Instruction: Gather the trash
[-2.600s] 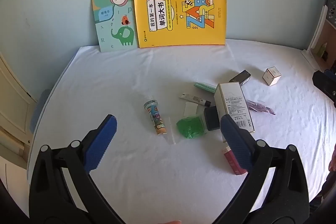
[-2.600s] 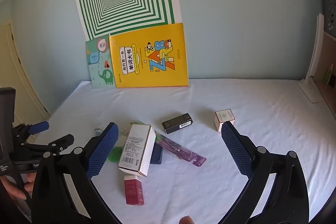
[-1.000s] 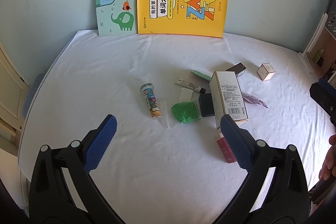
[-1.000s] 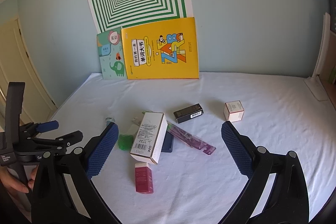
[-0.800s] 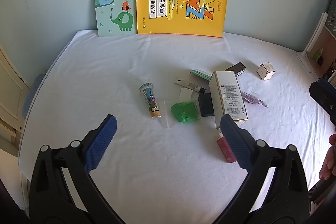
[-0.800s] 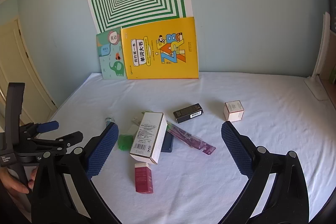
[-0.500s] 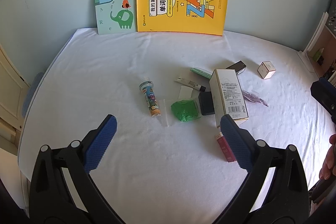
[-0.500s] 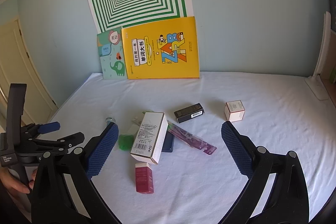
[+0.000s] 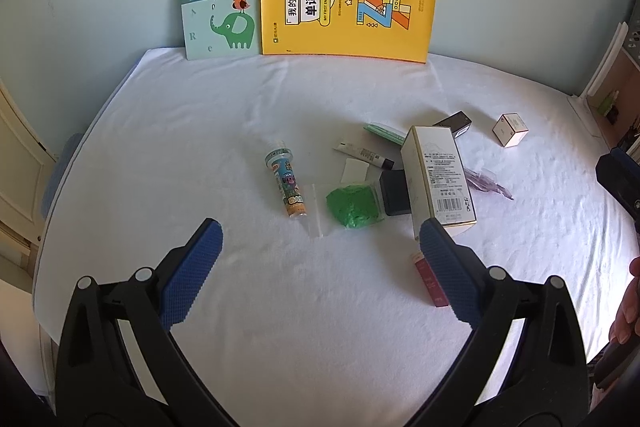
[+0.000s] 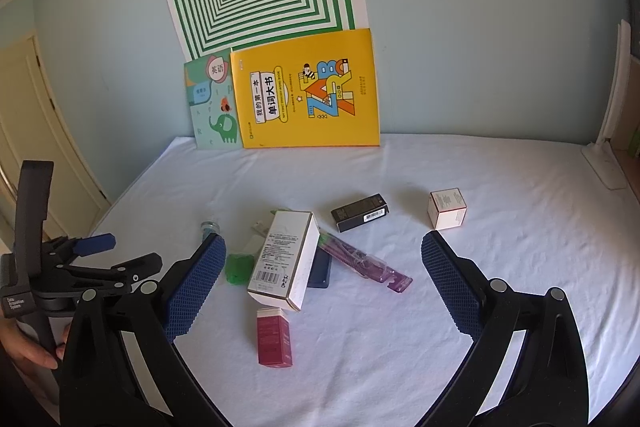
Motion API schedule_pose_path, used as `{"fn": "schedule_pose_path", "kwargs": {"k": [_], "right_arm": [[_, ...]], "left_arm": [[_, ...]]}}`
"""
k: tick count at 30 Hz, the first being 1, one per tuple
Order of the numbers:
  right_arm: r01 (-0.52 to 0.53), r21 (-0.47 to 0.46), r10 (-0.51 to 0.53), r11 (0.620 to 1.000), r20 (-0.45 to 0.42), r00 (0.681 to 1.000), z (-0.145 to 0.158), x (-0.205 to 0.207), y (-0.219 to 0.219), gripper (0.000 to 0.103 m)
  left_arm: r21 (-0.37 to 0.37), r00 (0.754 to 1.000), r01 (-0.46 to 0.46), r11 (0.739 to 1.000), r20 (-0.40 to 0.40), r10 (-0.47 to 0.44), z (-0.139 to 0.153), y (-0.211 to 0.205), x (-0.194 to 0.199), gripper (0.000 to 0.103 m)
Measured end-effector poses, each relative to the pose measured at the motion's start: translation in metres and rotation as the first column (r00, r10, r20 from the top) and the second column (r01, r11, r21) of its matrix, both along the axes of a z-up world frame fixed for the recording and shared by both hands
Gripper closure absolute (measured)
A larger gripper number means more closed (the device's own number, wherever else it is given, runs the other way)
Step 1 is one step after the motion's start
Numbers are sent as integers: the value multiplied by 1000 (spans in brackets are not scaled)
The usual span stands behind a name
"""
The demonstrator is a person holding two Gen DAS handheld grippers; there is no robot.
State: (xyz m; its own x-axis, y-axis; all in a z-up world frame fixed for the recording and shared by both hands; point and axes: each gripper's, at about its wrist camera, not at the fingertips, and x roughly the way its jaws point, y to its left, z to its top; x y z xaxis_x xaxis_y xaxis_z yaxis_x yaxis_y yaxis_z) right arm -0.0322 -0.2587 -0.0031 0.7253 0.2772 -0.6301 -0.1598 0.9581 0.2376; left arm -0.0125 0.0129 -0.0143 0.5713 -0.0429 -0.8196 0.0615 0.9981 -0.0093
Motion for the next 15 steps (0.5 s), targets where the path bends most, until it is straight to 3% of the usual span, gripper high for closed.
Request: {"fn": "schedule_pose_path", "kwargs": {"k": [15], "right_arm": [[-3,0,3,1000,1,1000,-1,-2,1,6]], "left_arm": [[-7,1000,6,1000,-5,-6,-1,-1,-1,6]]}}
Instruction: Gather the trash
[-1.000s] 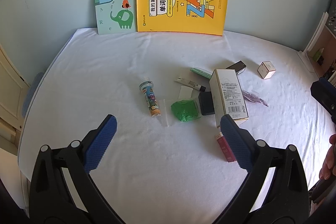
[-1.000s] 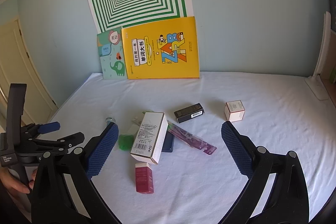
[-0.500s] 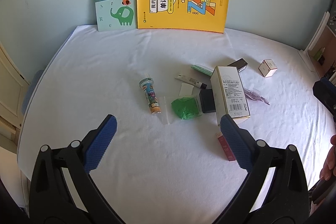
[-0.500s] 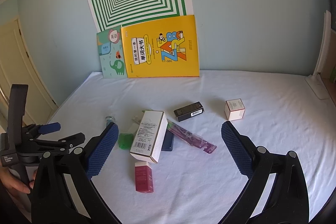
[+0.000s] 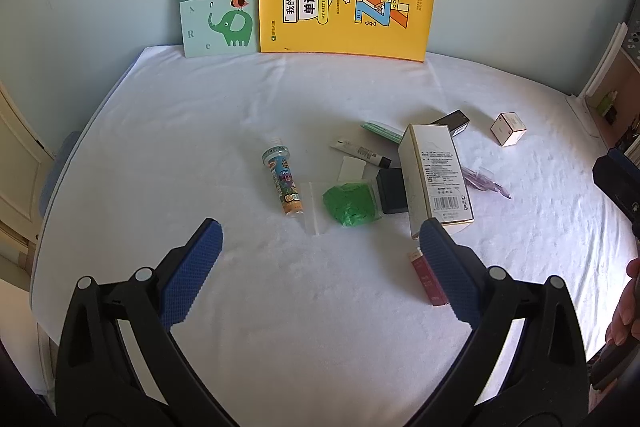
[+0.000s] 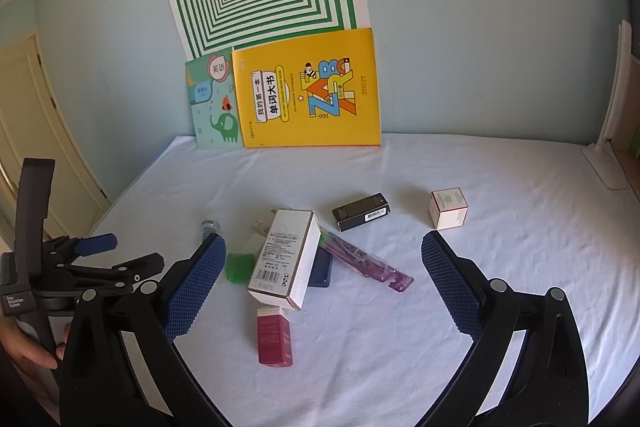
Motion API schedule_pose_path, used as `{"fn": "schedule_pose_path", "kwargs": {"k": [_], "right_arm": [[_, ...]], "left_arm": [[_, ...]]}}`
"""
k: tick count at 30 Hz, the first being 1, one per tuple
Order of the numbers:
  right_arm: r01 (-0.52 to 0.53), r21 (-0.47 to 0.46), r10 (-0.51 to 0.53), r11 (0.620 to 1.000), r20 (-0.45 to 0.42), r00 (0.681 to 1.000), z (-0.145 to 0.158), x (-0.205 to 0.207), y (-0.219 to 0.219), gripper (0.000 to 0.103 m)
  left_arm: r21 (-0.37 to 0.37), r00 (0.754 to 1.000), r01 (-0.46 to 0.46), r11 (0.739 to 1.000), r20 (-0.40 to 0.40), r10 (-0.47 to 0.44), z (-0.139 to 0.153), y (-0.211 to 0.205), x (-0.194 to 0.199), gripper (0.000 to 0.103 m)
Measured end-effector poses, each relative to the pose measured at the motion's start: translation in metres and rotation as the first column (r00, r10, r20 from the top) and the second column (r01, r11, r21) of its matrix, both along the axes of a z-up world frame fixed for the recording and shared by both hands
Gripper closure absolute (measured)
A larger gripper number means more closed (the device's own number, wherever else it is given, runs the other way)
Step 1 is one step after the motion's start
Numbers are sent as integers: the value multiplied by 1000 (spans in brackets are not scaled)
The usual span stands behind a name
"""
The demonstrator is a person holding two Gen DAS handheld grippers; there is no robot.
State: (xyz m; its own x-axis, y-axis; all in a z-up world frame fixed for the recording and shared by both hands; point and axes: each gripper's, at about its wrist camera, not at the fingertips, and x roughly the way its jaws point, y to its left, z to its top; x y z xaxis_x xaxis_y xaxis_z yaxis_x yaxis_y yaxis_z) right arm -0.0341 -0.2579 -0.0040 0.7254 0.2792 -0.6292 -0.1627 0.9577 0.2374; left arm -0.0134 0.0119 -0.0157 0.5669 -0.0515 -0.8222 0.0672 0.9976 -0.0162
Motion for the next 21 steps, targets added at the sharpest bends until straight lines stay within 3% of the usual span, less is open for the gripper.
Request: {"fn": "schedule_pose_path", "kwargs": {"k": [10,21], "right_arm": [[-15,-13,15,1000,-15,1000,-5,4,0,6],[-41,-73,36,997,-64,997,-22,16,-6,6]], "left_arm": [[12,1000,10,1000,-13,-10,-3,-3,2,6],[62,995,80,995,-69,-76,-16,-11,16,6]]}}
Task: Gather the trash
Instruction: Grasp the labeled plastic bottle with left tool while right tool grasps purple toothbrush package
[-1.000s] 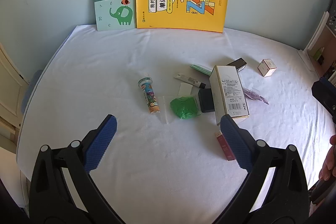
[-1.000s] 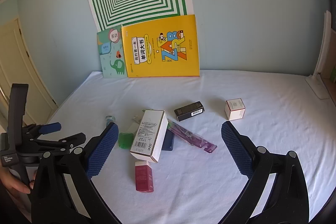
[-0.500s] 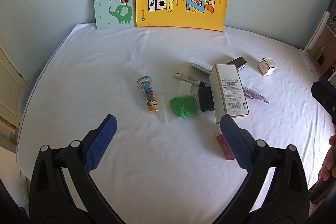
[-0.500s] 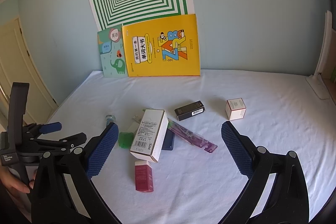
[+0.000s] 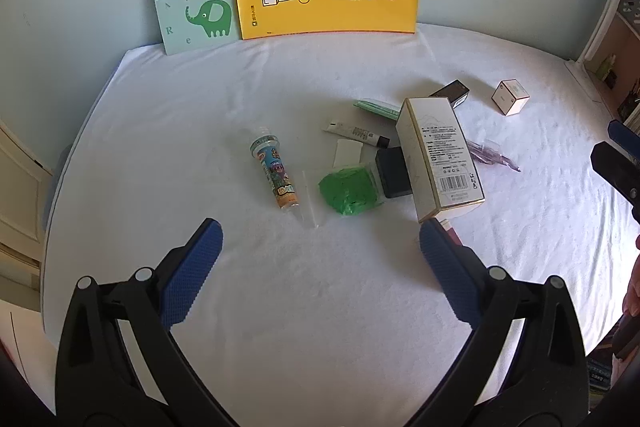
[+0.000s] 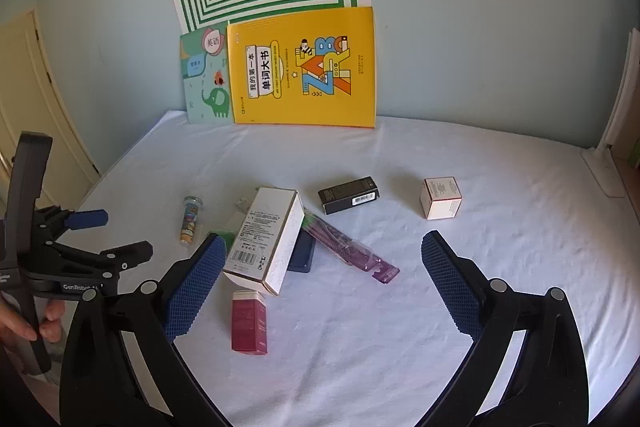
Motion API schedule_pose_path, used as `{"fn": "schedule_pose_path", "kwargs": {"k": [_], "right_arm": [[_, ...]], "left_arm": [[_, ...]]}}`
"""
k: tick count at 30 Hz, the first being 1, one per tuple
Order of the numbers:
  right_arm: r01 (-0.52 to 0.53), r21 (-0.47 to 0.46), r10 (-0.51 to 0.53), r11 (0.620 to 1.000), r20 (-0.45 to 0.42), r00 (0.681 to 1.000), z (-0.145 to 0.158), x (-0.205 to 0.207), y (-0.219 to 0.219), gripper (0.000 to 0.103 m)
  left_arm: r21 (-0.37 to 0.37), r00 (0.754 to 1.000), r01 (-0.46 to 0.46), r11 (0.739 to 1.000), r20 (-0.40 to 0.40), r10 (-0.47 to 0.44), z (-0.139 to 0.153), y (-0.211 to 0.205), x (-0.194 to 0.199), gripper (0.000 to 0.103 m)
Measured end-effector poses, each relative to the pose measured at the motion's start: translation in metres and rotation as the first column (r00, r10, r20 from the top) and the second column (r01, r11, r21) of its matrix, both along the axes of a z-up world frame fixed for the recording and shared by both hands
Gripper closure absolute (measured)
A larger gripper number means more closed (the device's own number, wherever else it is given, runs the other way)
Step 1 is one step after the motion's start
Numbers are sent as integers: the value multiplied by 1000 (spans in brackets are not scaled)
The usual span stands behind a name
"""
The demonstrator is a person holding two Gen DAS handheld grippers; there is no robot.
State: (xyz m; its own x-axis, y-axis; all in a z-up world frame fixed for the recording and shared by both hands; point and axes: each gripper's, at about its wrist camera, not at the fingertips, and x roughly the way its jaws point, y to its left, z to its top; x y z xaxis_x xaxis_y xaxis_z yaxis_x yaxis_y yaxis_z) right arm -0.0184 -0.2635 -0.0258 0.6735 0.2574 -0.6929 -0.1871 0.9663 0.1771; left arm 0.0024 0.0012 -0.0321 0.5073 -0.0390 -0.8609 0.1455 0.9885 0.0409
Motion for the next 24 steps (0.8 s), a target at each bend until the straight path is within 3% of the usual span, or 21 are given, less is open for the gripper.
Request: {"fn": "schedule_pose_path", "kwargs": {"k": [8,14,24], "right_arm": [[-36,-67,32,997,-61,998,-20,14,1,6],[-65,-127,52,990,-107,993,-37,31,4,6],[-91,-179,58,980,-178,982,-61,60,5,7]], "left_arm": [[71,998,63,995,-31,-61,-13,-6,18,6],[149,989,144,978,-62,-136,-27,-12,37,6],[170,969,225,959,-138,-203,-52,-11,76,6]]}}
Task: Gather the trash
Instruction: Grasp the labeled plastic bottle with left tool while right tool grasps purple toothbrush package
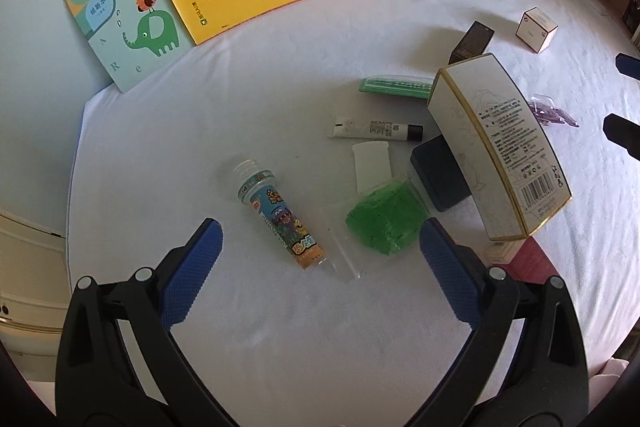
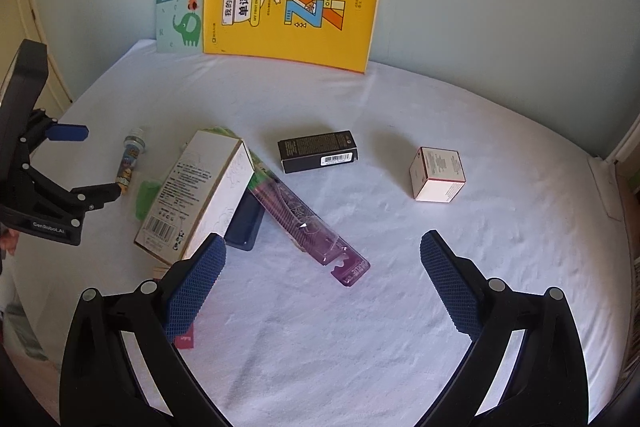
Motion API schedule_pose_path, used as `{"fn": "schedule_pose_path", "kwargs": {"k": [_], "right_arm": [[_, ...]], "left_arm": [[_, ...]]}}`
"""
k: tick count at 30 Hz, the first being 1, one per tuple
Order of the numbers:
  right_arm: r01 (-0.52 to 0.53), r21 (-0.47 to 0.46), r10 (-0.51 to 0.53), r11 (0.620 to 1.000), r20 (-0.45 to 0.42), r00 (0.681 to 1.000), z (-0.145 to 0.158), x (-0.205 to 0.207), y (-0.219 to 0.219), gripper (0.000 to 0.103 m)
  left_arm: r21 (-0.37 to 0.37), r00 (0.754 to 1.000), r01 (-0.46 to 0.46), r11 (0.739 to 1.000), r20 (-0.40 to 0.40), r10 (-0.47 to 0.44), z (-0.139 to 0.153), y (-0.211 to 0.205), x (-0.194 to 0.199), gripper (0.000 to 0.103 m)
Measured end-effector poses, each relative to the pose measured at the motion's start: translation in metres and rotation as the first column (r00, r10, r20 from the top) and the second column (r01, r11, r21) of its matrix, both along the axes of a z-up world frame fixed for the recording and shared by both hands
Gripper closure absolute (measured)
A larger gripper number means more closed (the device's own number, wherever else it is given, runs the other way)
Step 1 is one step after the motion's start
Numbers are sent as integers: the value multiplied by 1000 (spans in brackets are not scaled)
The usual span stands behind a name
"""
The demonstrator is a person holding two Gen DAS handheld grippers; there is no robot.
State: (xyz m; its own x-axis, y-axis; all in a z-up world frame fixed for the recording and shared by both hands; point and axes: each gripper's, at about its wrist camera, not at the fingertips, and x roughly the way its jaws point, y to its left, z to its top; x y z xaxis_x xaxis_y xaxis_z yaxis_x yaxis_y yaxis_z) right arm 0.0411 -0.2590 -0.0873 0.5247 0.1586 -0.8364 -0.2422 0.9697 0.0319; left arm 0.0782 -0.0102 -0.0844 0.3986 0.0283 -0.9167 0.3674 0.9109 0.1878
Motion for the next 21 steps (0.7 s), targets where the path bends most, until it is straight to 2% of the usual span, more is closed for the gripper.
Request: {"fn": "schedule_pose_path", "kwargs": {"k": [4,9,13,14,15,16,21], "right_arm": [[-18,-26,17,1000,-27,999,-11,10,2,7],[-56,-53,53,997,-56,997,-23,21,5,7],[-89,-63,84,994,-78,993,-33,27,7,8],[-99,-64,94,993,-88,992,-36,28,8,14],[-110,-66,103,992,-105,989,-41,31,9,26],[-118,-67,108,991,-126,986,-45,33,10,30],[-148,-83,134,986,-149,980,-59,38,15,30]], "left_arm": [[-21,999,-14,1000,-34,13,-10,-1,15,7],[-11,999,-6,1000,-43,5,-17,0,25,6],[-6,997,-58,998,-50,58,-21,18,37,7],[-7,996,-75,997,-57,75,-22,22,41,7],[-7,994,-92,996,-63,91,-23,27,45,7],[-9,992,-107,994,-72,106,-25,32,49,7],[-26,980,-175,984,-101,172,-33,49,63,7]]}}
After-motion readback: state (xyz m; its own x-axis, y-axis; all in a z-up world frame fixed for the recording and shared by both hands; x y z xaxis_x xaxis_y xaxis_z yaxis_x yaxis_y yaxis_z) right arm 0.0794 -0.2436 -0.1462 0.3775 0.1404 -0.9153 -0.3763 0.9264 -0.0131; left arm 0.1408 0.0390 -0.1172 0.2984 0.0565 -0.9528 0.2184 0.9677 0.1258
